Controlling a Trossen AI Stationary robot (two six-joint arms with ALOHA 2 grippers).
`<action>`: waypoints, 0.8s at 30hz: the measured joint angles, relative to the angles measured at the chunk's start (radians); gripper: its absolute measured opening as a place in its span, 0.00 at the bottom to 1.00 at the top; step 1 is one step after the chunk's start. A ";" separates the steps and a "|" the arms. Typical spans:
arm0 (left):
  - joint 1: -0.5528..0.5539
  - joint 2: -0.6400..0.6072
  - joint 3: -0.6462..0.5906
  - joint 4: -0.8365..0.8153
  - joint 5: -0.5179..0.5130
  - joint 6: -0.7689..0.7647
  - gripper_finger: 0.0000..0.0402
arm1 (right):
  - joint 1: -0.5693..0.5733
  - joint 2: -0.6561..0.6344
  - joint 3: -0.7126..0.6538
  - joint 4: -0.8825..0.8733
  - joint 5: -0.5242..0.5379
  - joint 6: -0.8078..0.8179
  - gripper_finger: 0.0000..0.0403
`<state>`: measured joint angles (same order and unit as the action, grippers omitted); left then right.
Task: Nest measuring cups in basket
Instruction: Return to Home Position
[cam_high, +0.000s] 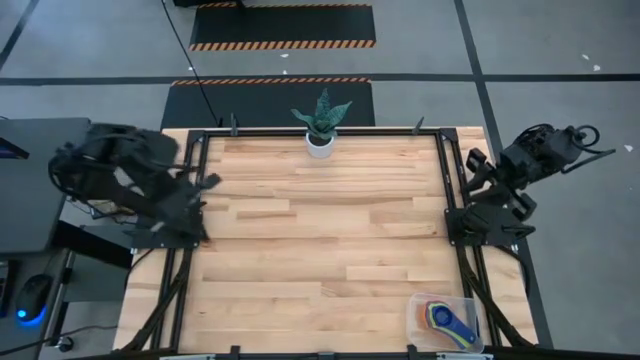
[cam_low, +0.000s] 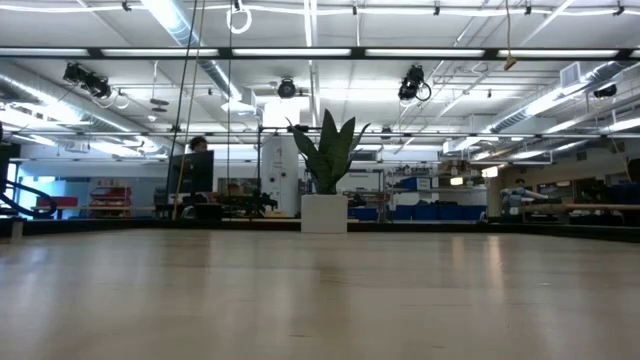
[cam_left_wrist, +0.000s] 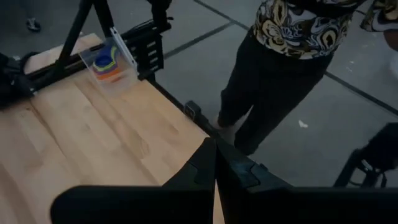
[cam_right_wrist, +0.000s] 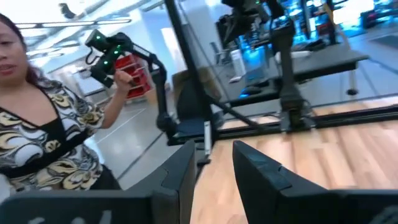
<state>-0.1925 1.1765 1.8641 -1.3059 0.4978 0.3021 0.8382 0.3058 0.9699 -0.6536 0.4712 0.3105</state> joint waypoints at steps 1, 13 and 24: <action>0.000 -0.023 -0.012 -0.006 0.000 0.004 0.03 | -0.001 0.000 0.000 -0.001 0.012 -0.003 0.28; 0.000 -0.364 -0.375 0.201 -0.078 -0.086 0.03 | -0.002 -0.002 -0.001 -0.125 0.182 -0.033 0.28; 0.000 -0.599 -0.717 0.487 -0.245 -0.146 0.03 | -0.003 -0.182 -0.001 -0.177 0.210 -0.053 0.28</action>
<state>-0.1925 0.5770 1.1466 -0.8188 0.2523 0.1561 0.8356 0.1235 0.9688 -0.8307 0.6815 0.2575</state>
